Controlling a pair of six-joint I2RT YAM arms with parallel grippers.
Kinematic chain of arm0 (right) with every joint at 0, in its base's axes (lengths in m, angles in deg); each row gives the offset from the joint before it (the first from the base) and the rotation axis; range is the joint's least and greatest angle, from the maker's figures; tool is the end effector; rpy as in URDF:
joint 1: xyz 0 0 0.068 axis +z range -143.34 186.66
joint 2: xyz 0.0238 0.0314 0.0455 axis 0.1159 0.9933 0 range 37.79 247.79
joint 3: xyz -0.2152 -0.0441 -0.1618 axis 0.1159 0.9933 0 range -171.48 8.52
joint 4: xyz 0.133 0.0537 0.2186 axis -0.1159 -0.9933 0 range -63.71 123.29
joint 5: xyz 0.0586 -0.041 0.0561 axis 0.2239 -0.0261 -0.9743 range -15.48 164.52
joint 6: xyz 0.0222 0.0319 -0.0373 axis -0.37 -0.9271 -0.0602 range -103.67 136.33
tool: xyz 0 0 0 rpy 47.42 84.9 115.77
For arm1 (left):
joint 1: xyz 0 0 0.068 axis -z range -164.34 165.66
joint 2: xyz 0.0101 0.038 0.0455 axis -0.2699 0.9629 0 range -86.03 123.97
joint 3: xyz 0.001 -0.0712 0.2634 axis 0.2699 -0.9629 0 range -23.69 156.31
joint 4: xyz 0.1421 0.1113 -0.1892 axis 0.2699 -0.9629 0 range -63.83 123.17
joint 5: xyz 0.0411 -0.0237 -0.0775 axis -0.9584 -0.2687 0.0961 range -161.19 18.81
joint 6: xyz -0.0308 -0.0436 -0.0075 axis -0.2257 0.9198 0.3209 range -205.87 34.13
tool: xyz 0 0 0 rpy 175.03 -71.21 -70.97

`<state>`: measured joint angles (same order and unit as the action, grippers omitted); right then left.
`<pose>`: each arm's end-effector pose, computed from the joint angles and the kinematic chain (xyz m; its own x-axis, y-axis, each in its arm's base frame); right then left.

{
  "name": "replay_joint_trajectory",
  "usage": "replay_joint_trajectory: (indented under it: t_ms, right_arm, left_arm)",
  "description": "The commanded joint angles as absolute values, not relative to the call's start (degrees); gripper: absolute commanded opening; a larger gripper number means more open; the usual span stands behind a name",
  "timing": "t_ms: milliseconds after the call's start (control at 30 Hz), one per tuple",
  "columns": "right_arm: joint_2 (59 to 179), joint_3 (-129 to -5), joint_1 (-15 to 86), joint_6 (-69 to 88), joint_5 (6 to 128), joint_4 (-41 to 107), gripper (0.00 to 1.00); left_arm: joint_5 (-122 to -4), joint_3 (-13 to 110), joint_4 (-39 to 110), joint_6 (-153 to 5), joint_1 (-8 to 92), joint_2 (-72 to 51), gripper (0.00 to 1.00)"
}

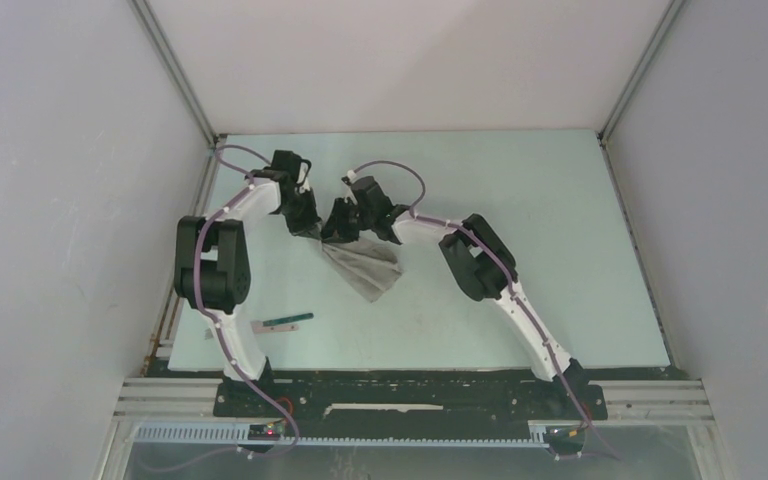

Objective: Fold the napkin into a case and place the utensils inside
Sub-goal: Stuff the top corner of the smaller-rectangle-folded napkin at the center of the board.

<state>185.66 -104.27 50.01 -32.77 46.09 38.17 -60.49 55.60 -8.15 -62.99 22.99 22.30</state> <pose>0.4025 0.4033 0.1093 -0.9219 0.0437 -0.3849 -0.3148 0.4948 0.8100 0.3790 -0.0555 0.1950 -0.9335 -0.2650 -0.2416 -0.1906 0.9373 -0.2917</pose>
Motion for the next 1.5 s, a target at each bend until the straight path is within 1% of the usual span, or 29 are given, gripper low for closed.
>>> replay_joint_trajectory:
  t_ms: [0, 133, 233, 333, 400, 467, 667, 767, 867, 900, 933, 1133, 1200, 1367, 1467]
  right_arm:
    - [177.3, -101.3, 49.8, -26.7, 46.3, 30.7, 0.26]
    - [172.7, -101.2, 49.1, -20.8, 45.7, 22.2, 0.36]
    - [168.8, -99.3, 48.9, -18.4, 46.0, 19.3, 0.42]
    - [166.0, -97.0, 48.6, -14.8, 48.8, 16.5, 0.46]
    - [164.9, -96.3, 48.5, -11.2, 51.5, 14.2, 0.5]
    - [165.2, -96.7, 47.9, -8.2, 51.6, 12.9, 0.52]
    - [168.2, -101.3, 48.4, 3.4, 57.9, 7.4, 0.52]
    - [170.8, -105.0, 50.4, 9.4, 63.0, 4.4, 0.45]
    - [172.2, -106.2, 53.2, 14.2, 69.6, 5.1, 0.35]
    - [172.6, -106.4, 53.9, 15.3, 70.9, 5.7, 0.33]
    - [173.1, -106.6, 54.6, 16.2, 71.7, 6.0, 0.34]
    - [176.2, -109.1, 57.9, 19.2, 75.7, 6.2, 0.45]
    - [177.2, -110.5, 58.4, 19.2, 77.2, 5.8, 0.47]
    - [178.8, -111.2, 58.6, 18.3, 78.2, 6.4, 0.45]
    - [179.1, -111.0, 58.6, 16.6, 78.5, 7.8, 0.35]
  left_arm:
    - [-57.9, 56.1, -7.6, -63.2, 23.6, 18.5, 0.0]
    - [-57.7, 56.1, -7.9, -63.4, 23.5, 20.0, 0.0]
    - [-57.6, 55.7, -7.6, -63.4, 23.5, 20.3, 0.0]
    - [-57.7, 55.8, -7.7, -63.7, 23.5, 20.3, 0.0]
    - [-57.8, 55.6, -7.6, -63.6, 23.5, 20.2, 0.0]
    - [-57.5, 55.4, -7.6, -63.6, 23.5, 20.2, 0.0]
    - [-57.5, 54.7, -7.5, -63.8, 23.5, 19.8, 0.0]
    - [-57.5, 54.5, -7.4, -63.7, 23.5, 19.8, 0.0]
    - [-57.5, 54.3, -7.3, -63.8, 23.5, 20.1, 0.0]
    - [-57.5, 54.2, -7.2, -63.8, 23.5, 20.1, 0.0]
    - [-57.5, 54.0, -7.0, -63.7, 23.5, 20.1, 0.0]
    - [-57.5, 53.0, -6.6, -63.5, 23.5, 20.8, 0.0]
    - [-57.5, 53.0, -6.6, -63.5, 23.5, 20.8, 0.0]
    - [-57.8, 52.7, -6.4, -63.2, 23.5, 20.4, 0.0]
    - [-57.2, 52.0, -5.8, -62.9, 23.5, 20.4, 0.0]
